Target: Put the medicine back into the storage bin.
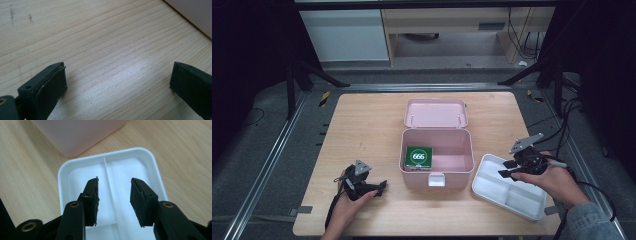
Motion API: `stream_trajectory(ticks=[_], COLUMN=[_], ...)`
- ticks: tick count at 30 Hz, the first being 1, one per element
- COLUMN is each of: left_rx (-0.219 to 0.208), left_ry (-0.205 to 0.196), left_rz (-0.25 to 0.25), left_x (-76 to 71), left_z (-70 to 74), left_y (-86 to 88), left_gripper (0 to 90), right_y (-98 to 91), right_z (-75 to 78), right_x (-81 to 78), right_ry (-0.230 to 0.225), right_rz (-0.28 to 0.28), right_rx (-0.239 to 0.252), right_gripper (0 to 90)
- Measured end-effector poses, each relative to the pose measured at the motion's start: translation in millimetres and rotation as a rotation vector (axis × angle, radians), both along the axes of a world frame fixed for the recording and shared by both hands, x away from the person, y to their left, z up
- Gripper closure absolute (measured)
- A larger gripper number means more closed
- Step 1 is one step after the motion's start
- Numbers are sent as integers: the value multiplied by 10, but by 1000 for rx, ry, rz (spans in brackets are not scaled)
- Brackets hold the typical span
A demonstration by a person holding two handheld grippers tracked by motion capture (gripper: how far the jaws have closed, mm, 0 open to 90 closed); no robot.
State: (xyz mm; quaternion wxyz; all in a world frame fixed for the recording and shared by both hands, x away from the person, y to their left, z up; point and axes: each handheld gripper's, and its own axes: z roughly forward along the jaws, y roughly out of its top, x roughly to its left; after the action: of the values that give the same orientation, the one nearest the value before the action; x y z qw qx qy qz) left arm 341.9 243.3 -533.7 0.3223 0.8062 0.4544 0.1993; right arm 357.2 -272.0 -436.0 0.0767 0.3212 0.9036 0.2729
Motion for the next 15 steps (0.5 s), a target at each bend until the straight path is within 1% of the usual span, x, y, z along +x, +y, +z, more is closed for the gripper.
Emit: stream_trajectory(ticks=[4, 7, 8, 11, 15], left_rx=[0, 0, 0, 0, 0], left_ry=[0, 0, 0, 0, 0], left_rz=[0, 0, 0, 0, 0], left_x=[0, 0, 0, 0, 0], left_z=[0, 0, 0, 0, 0], left_y=[0, 0, 0, 0, 0], left_gripper=[0, 0, 0, 0, 0], right_y=[-8, -14, -20, -31, -46], right_z=[-111, -175, -196, -262, -330], right_x=[-16, -22, -22, -21, -12], right_ry=[25, 24, 32, 38, 42], right_rz=[11, 17, 20, 35, 41], right_rx=[-20, -38, -39, -56, -74], right_gripper=[619, 648, 661, 693, 721])
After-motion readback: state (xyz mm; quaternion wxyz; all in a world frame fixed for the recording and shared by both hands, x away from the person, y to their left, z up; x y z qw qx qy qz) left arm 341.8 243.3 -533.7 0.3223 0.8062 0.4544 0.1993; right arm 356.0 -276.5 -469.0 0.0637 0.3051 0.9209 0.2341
